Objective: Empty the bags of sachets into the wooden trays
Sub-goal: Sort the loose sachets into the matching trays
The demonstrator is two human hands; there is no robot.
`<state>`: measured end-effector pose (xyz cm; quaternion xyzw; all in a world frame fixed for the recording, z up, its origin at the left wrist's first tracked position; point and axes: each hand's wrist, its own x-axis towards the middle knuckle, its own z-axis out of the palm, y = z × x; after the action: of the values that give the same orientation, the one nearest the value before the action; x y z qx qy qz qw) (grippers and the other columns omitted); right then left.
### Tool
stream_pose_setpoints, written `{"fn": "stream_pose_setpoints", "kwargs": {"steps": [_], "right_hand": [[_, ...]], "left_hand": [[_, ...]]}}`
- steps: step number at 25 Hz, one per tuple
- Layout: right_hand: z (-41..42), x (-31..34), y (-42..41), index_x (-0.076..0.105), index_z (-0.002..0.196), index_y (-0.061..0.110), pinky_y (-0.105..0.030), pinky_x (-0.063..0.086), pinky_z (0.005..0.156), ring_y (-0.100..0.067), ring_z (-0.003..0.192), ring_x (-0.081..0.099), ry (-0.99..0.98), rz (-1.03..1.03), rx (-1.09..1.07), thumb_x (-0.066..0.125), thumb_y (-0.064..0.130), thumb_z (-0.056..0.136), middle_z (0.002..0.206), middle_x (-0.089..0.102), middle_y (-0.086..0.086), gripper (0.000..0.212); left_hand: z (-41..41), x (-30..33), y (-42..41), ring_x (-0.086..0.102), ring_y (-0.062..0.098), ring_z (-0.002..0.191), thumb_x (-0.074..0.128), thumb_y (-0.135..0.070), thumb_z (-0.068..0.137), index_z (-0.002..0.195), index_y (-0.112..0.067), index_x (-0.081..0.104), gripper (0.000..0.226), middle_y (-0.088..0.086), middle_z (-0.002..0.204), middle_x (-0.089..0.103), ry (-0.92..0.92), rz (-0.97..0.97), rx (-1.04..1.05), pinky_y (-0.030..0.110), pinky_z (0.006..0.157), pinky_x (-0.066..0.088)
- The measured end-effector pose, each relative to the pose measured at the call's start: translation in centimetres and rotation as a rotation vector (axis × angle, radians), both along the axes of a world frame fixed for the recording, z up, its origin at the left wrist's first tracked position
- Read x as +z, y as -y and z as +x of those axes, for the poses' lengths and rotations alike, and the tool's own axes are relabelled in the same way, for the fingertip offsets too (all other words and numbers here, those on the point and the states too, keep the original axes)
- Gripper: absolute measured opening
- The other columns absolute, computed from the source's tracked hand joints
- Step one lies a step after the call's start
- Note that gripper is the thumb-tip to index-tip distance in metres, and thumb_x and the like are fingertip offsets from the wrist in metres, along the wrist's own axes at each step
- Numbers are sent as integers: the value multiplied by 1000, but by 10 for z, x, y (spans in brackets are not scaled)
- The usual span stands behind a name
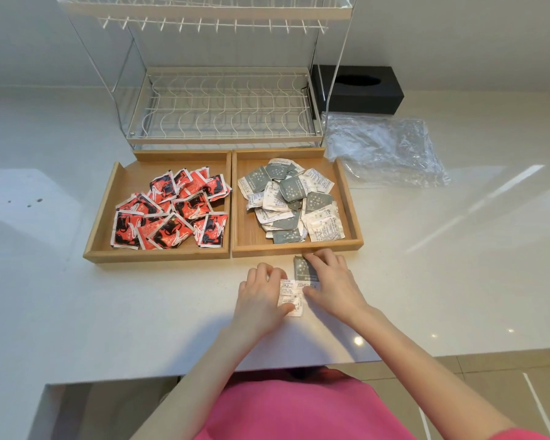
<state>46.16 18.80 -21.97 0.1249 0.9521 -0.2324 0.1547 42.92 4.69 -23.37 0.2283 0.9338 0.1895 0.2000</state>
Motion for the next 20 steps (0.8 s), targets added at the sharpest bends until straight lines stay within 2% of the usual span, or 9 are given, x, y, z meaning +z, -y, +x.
{"fn": "stream_pose_setpoints", "kwargs": {"steps": [3, 5, 7, 9, 10, 13, 15, 18, 20], "right_hand": [[-6, 1, -8, 47, 124, 16, -37, 35, 95, -28, 115, 38, 64, 3, -30, 62, 29, 78, 121, 46, -8, 49], [-5, 1, -10, 53, 109, 15, -36, 36, 90, -28, 110, 40, 85, -4, -23, 61, 32, 79, 113, 51, -8, 35], [-3, 0, -10, 53, 88, 15, -32, 38, 78, -27, 102, 44, 66, -68, -31, 61, 29, 78, 95, 54, -5, 19], [-2, 6, -10, 43, 69, 19, -26, 33, 60, -25, 84, 47, 63, -205, -81, 65, 26, 76, 72, 49, 2, 24], [-4, 11, -12, 42, 68, 19, -27, 32, 58, -23, 78, 48, 59, -276, -114, 67, 26, 75, 67, 48, 4, 26], [-18, 31, -18, 51, 86, 15, -28, 36, 61, -19, 75, 54, -9, -385, -169, 66, 32, 78, 76, 58, 0, 24], [-33, 44, -23, 51, 96, 14, -28, 37, 61, -17, 72, 52, -91, -368, -191, 63, 35, 81, 78, 57, 1, 29], [-59, 54, -31, 48, 115, 11, -31, 39, 72, -23, 87, 55, -164, -301, -225, 60, 39, 82, 94, 60, -6, 45], [-73, 51, -35, 46, 120, 12, -34, 43, 80, -26, 98, 57, -121, -257, -211, 58, 43, 82, 106, 63, -10, 51]], "left_hand": [[0, 1, -1, 38, 23, 114, 58, -31, 79, 115, -14, 43, 42, 5, 120, 45, 42, -9, 20, 31, 87, 31], [5, 3, -2, 43, 25, 110, 55, -26, 82, 112, -13, 43, 35, 8, 115, 52, 63, 34, 49, 32, 82, 33], [8, 7, 0, 50, 29, 105, 52, -19, 84, 111, -11, 42, 30, 12, 108, 59, 91, 129, 102, 33, 75, 34], [3, 13, 3, 56, 33, 98, 53, -14, 83, 110, -10, 44, 29, 15, 103, 63, 150, 253, 166, 32, 69, 33], [-2, 18, 4, 58, 33, 96, 53, -13, 83, 112, -10, 45, 30, 15, 102, 64, 172, 309, 195, 31, 69, 35], [-23, 37, 6, 60, 29, 97, 56, -12, 82, 123, -13, 42, 43, 11, 106, 64, 144, 420, 253, 27, 72, 38], [-39, 49, 5, 59, 27, 92, 57, -13, 83, 128, -13, 39, 49, 8, 103, 61, 78, 448, 247, 24, 67, 34], [-66, 56, -2, 56, 28, 85, 57, -16, 83, 126, -13, 41, 46, 11, 102, 59, 35, 378, 243, 27, 66, 32], [-81, 53, -7, 57, 32, 99, 57, -17, 83, 129, -12, 40, 49, 15, 116, 59, 46, 291, 180, 32, 79, 39]]}}
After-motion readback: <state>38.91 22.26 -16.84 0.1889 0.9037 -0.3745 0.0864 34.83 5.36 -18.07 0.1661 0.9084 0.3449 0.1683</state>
